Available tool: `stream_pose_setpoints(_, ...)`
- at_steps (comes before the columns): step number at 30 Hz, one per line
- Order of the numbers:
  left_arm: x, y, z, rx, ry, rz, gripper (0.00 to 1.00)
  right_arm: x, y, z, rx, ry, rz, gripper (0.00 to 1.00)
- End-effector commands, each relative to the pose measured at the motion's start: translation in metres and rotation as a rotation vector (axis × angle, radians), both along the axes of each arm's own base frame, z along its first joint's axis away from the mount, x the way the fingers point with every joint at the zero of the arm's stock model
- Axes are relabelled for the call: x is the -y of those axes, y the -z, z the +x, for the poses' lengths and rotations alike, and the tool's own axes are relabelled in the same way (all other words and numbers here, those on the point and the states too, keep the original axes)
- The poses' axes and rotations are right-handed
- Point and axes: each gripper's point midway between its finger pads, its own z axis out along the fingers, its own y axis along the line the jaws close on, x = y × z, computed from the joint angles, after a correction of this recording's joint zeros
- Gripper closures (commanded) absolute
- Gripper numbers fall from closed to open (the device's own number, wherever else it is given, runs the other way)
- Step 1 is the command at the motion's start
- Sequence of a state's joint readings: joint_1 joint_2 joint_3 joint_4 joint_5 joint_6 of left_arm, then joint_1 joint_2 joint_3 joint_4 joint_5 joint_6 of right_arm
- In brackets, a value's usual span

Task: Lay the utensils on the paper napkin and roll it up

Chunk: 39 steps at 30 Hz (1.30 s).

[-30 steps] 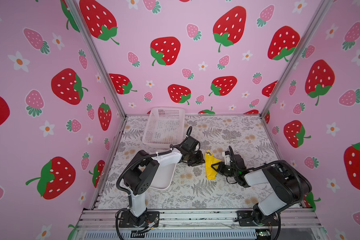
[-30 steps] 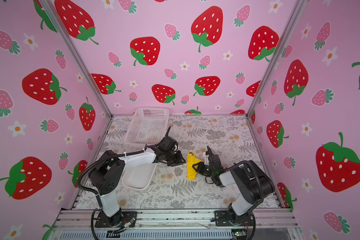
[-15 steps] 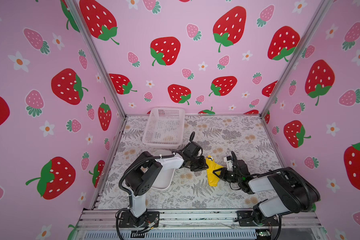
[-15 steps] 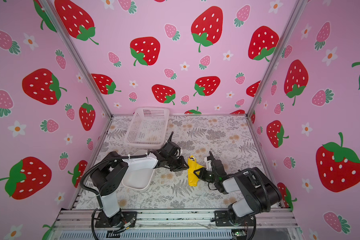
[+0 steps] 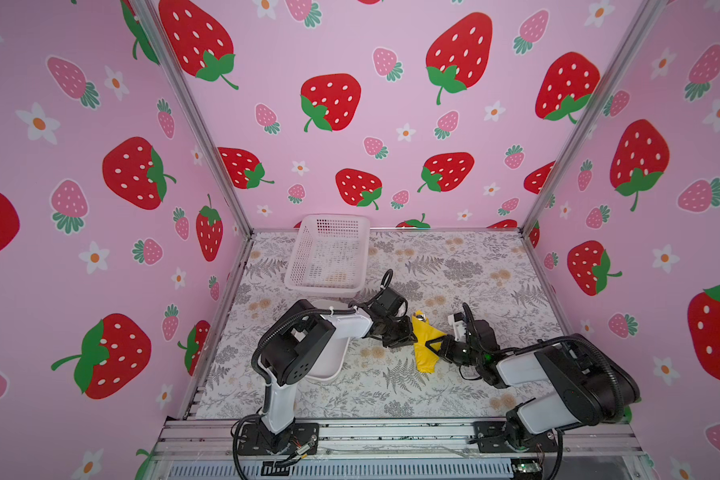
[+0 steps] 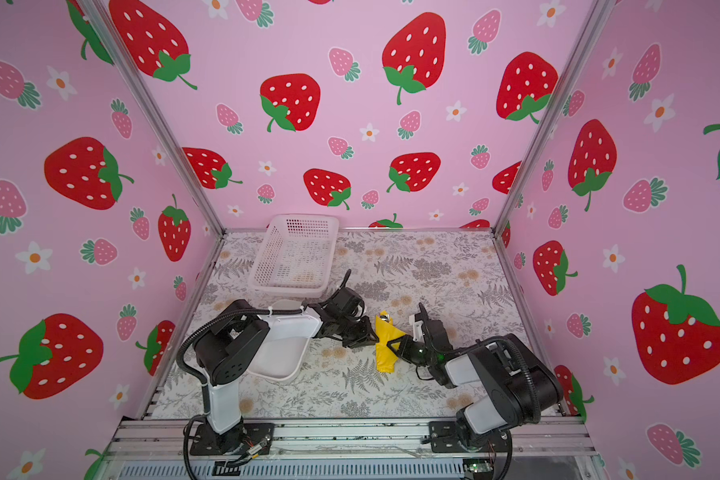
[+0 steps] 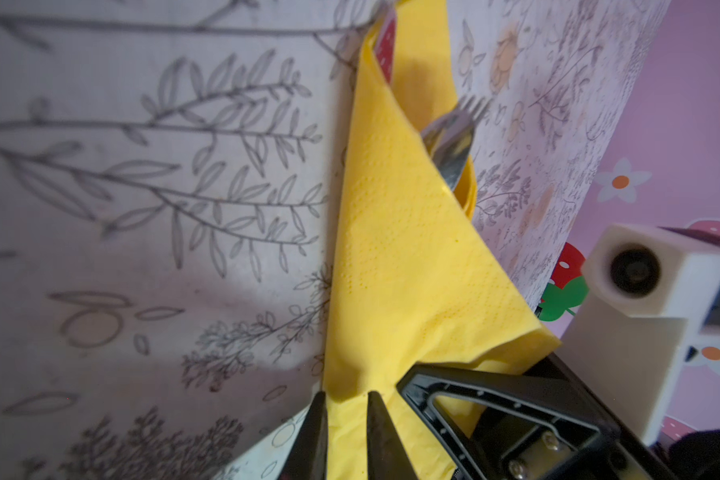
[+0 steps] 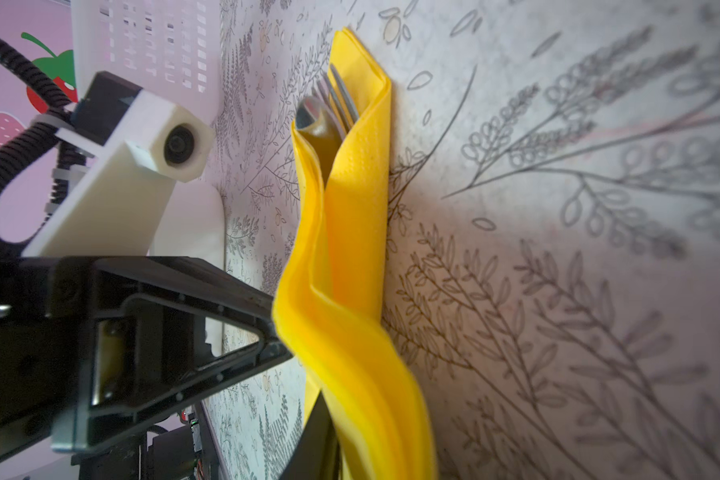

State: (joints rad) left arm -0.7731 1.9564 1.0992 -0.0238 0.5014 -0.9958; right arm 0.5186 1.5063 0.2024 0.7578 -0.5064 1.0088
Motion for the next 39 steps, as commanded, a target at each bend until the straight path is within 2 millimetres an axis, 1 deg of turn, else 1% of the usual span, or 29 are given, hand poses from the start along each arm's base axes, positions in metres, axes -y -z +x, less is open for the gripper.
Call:
stream_pose_setpoints(1, 0.006, -0.004, 0.001, -0.015, 0.007, 0.005, 0.80, 0.005, 0.009, -0.003, -0.037, 0.021, -0.017, 0.82)
stream_pose_setpoints(9, 0.006, 0.006, -0.002, -0.044, 0.018, 0.039, 0.81, 0.004, 0.009, -0.004, -0.043, 0.017, -0.012, 0.79)
stream_pose_setpoints(18, 0.009, 0.005, -0.002, -0.045, 0.024, 0.039, 0.83, 0.001, 0.008, -0.004, -0.049, 0.008, -0.003, 0.72)
stream_pose_setpoints(22, 0.009, 0.003, -0.002, -0.040, 0.023, 0.036, 0.83, 0.000, 0.009, -0.003, -0.051, 0.006, -0.002, 0.71)
stream_pose_setpoints(23, 0.010, 0.003, -0.002, -0.040, 0.024, 0.034, 0.83, 0.000, 0.009, -0.003, -0.050, 0.006, -0.001, 0.72)
stream_pose_setpoints(26, 0.011, 0.000, 0.000, -0.032, 0.027, 0.028, 0.83, 0.000, 0.006, -0.001, -0.036, 0.009, 0.006, 0.79)
stream_pose_setpoints(30, 0.009, -0.012, 0.003, 0.015, 0.022, 0.028, 0.82, 0.000, -0.006, 0.003, 0.017, 0.021, 0.026, 0.86)
stream_pose_setpoints(39, -0.015, -0.041, 0.012, 0.201, 0.002, 0.065, 0.72, -0.003, -0.039, 0.012, 0.175, 0.010, 0.086, 0.90)
